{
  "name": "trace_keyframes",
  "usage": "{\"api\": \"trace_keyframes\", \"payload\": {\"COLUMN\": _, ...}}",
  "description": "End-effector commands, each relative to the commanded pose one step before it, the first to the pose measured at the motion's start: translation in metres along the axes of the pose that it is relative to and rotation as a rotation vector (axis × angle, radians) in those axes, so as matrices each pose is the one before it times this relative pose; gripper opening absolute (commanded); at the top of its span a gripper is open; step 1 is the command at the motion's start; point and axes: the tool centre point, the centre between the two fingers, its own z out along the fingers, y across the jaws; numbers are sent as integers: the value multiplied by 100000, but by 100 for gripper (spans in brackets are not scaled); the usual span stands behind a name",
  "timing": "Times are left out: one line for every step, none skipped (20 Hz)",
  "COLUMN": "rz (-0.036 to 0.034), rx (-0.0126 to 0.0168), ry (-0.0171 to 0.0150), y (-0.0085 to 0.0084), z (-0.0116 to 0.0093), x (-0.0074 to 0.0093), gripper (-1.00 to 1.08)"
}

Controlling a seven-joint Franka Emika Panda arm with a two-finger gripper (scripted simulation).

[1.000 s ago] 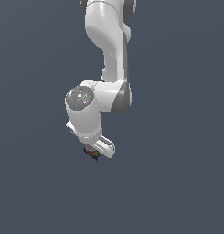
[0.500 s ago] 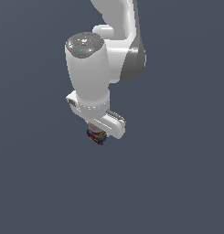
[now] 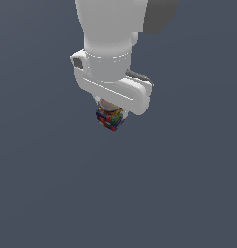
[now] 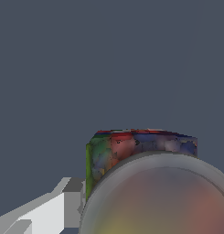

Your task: Pick up the object and move it to a goal position.

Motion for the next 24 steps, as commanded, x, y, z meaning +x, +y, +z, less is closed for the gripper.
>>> {"api": "trace_keyframes", "payload": {"rz": 42, "rx": 146, "ry": 313, "y": -297, "z": -3004, "x": -838, "gripper": -100}}
{"api": "trace_keyframes", "payload": {"rz": 0, "rx": 0, "ry": 0, "y": -129, "z": -1081, "x": -310, "gripper": -100}}
{"api": "trace_keyframes", "payload": {"rz": 0, "rx": 0, "ry": 0, "y": -131, "z": -1070, "x": -304, "gripper": -100}}
{"api": "trace_keyframes", "payload": {"rz": 0, "rx": 0, "ry": 0, "y": -132, "z": -1059, "x": -298, "gripper": -100}}
{"api": "trace_keyframes", "payload": {"rz": 0, "rx": 0, "ry": 0, "y": -133, "z": -1046, "x": -292, "gripper": -100}}
{"api": "trace_keyframes", "payload": {"rz": 0, "rx": 0, "ry": 0, "y": -134, "z": -1027, "x": -283, "gripper": -100}}
{"api": "trace_keyframes", "payload": {"rz": 0, "rx": 0, "ry": 0, "y": -130, "z": -971, "x": -264, "gripper": -100}}
{"api": "trace_keyframes", "payload": {"rz": 0, "rx": 0, "ry": 0, "y": -123, "z": -900, "x": -242, "gripper": -100}}
{"api": "trace_keyframes", "payload": {"rz": -59, "rx": 27, "ry": 24, "y": -136, "z": -855, "x": -253, "gripper": -100}}
{"api": "trace_keyframes", "payload": {"rz": 0, "rx": 0, "ry": 0, "y": -110, "z": -767, "x": -200, "gripper": -100}}
{"api": "trace_keyframes", "payload": {"rz": 0, "rx": 0, "ry": 0, "y": -104, "z": -704, "x": -181, "gripper": -100}}
{"api": "trace_keyframes", "payload": {"rz": 0, "rx": 0, "ry": 0, "y": -97, "z": -644, "x": -163, "gripper": -100}}
{"api": "trace_keyframes", "payload": {"rz": 0, "rx": 0, "ry": 0, "y": -90, "z": -585, "x": -145, "gripper": -100}}
{"api": "trace_keyframes", "payload": {"rz": 0, "rx": 0, "ry": 0, "y": -84, "z": -529, "x": -129, "gripper": -100}}
{"api": "trace_keyframes", "payload": {"rz": -58, "rx": 35, "ry": -14, "y": -90, "z": -480, "x": -127, "gripper": -100}}
{"api": "trace_keyframes", "payload": {"rz": 0, "rx": 0, "ry": 0, "y": -71, "z": -422, "x": -98, "gripper": -100}}
{"api": "trace_keyframes", "payload": {"rz": 0, "rx": 0, "ry": 0, "y": -64, "z": -372, "x": -84, "gripper": -100}}
{"api": "trace_keyframes", "payload": {"rz": 0, "rx": 0, "ry": 0, "y": -57, "z": -325, "x": -71, "gripper": -100}}
{"api": "trace_keyframes", "payload": {"rz": 0, "rx": 0, "ry": 0, "y": -51, "z": -281, "x": -60, "gripper": -100}}
{"api": "trace_keyframes", "payload": {"rz": 0, "rx": 0, "ry": 0, "y": -45, "z": -241, "x": -50, "gripper": -100}}
{"api": "trace_keyframes", "payload": {"rz": 0, "rx": 0, "ry": 0, "y": -39, "z": -204, "x": -41, "gripper": -100}}
{"api": "trace_keyframes", "payload": {"rz": 0, "rx": 0, "ry": 0, "y": -33, "z": -168, "x": -33, "gripper": -100}}
{"api": "trace_keyframes", "payload": {"rz": 0, "rx": 0, "ry": 0, "y": -27, "z": -135, "x": -26, "gripper": -100}}
{"api": "trace_keyframes", "payload": {"rz": 0, "rx": 0, "ry": 0, "y": -21, "z": -104, "x": -20, "gripper": -100}}
